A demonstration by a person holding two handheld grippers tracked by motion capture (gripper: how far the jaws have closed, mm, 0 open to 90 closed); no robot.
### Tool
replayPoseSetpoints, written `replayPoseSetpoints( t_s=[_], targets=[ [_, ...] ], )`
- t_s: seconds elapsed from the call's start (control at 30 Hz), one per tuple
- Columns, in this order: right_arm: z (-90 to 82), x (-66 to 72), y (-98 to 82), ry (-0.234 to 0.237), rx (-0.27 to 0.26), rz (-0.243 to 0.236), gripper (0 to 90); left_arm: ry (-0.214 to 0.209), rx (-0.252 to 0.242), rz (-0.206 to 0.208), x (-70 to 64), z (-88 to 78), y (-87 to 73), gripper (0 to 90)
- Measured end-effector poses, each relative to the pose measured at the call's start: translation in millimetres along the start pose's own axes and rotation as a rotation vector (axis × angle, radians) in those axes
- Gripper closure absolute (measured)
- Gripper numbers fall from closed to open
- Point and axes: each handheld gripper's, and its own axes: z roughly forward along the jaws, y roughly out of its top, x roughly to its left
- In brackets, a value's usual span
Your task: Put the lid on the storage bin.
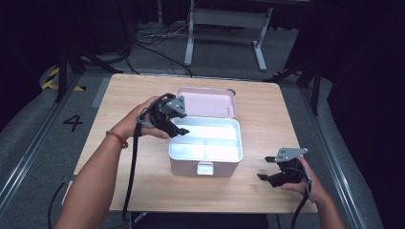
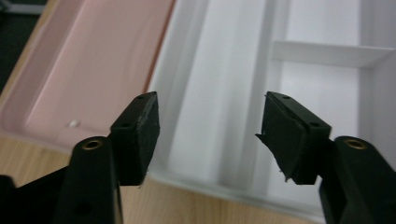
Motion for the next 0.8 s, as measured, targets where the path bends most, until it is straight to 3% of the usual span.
replayPoseSetpoints(
  t_s=[0.03, 0.07, 0.23, 0.3, 0.33, 0.37, 0.5, 0.6, 0.63, 0.67, 0.7, 0.8],
  targets=[
    [-2.6, -2.9, 3.4, -0.017, -0.016, 0.010, 25.8, 0.055, 0.001, -0.049, 4.3, -4.9, -6.2, 30.4],
    [-4.7, -5.2, 6.2, -0.027, -0.029, 0.018, 25.9, 0.083, -0.007, -0.092, 8.0, -8.2, -10.9, 27.8],
    [-14.9, -20.7, 28.9, -0.099, -0.105, 0.071, 26.6, 0.168, -0.029, -0.259, 22.5, -11.6, -27.0, 22.8],
    [-17.3, -27.2, 40.5, -0.113, -0.131, 0.087, 27.5, 0.186, -0.045, -0.310, 27.1, -10.9, -30.9, 22.0],
    [-17.7, -30.3, 46.7, -0.124, -0.142, 0.098, 28.1, 0.186, -0.045, -0.310, 27.1, -10.9, -30.9, 21.9],
    [-17.7, -34.0, 54.6, -0.132, -0.153, 0.104, 28.0, 0.209, -0.056, -0.347, 31.0, -9.1, -33.1, 22.0],
    [-15.5, -46.5, 79.7, -0.142, -0.211, 0.153, 28.1, 0.264, -0.084, -0.419, 38.1, -1.6, -33.8, 21.9],
    [-13.0, -54.6, 97.8, -0.142, -0.245, 0.176, 28.1, 0.281, -0.108, -0.484, 43.5, 4.8, -32.9, 21.2],
    [-11.3, -57.8, 104.2, -0.141, -0.254, 0.186, 28.3, 0.273, -0.120, -0.516, 45.5, 7.5, -32.4, 21.3],
    [-9.5, -60.1, 110.9, -0.143, -0.257, 0.196, 28.2, 0.273, -0.120, -0.516, 45.5, 7.5, -32.4, 21.2],
    [-6.0, -62.6, 118.8, -0.138, -0.259, 0.201, 28.2, 0.249, -0.132, -0.556, 50.3, 13.3, -31.0, 21.0],
    [6.6, -67.0, 135.6, -0.129, -0.246, 0.208, 27.9, 0.253, -0.141, -0.586, 53.9, 22.8, -28.4, 20.4]
  ],
)
